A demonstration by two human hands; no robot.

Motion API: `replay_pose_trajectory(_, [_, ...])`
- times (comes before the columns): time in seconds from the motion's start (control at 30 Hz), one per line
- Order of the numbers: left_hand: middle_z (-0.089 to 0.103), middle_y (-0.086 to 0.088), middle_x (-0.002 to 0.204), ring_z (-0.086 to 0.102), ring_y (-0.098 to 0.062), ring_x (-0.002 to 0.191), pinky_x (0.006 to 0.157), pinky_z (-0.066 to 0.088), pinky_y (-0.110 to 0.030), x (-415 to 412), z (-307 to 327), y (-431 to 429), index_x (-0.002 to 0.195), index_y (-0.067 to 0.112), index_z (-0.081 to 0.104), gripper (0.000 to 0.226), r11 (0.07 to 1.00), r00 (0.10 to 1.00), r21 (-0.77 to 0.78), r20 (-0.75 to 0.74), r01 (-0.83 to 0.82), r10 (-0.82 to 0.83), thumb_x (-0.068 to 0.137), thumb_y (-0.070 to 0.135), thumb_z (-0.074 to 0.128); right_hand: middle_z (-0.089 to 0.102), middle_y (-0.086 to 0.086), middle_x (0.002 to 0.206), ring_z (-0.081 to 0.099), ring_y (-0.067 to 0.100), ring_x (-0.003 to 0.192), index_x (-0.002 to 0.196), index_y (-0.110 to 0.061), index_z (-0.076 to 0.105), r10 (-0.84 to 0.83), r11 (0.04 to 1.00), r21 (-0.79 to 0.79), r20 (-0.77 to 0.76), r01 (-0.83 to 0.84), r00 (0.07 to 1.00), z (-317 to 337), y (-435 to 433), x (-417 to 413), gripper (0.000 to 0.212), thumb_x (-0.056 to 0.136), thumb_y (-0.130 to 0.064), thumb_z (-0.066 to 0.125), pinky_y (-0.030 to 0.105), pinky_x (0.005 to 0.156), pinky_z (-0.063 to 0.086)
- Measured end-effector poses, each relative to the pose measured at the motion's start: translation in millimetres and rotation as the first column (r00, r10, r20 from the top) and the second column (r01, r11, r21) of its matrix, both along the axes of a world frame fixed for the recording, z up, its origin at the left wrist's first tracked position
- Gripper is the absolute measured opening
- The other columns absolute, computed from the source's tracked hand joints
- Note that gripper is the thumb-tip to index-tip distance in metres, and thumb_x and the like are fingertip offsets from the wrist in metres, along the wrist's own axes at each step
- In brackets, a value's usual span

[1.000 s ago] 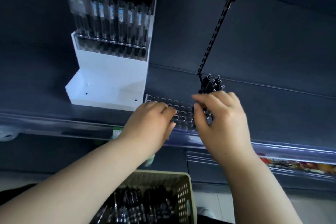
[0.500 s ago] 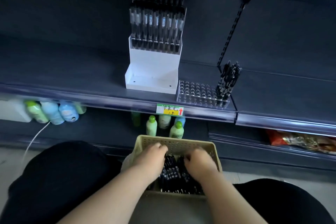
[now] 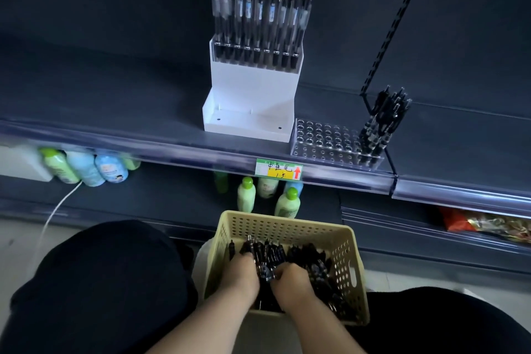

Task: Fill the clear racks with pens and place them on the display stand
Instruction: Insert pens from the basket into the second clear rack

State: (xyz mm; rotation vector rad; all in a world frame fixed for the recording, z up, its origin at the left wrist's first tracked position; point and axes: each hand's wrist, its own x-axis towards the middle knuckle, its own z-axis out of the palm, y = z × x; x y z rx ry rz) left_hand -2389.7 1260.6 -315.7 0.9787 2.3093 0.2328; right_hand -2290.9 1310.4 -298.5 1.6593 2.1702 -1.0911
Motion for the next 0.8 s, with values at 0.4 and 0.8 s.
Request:
replay_pose_trajectory(0.4, [0.065,-0.009,0.114,0.060,-0.027,0.107,0.085,0.045,-0.027,-8,-27,27,0.114,0.012,0.060,0.033,0.955,0.932,0.023,0.227,-0.294,0.282,0.093,0.037,0.050,0.068,0.007,0.109,0.060,0.023,0.105,0.106,-0.013,0.066,-0.215,0.972,-0.115,-0.079,0.205,0.974,-30,17,-28,0.024,0.091,-0.027,0.053,0.021,0.079,0.044])
replay_pose_trajectory(0.8, [0.066,-0.002,0.114,0.059,-0.020,0.106,0.082,0.039,-0.022,-3,15,17,0.117,0.019,0.057,0.029,0.856,0.920,0.378,0.309,-0.352,0.242,0.091,0.030,0.057,0.060,-0.005,0.079,0.062,0.021,0.081,0.096,-0.016,0.047,-0.249,0.960,0.015,-0.407,0.279,0.879,18,11,-20,0.020,0.083,-0.023,0.060,0.024,0.064,0.044])
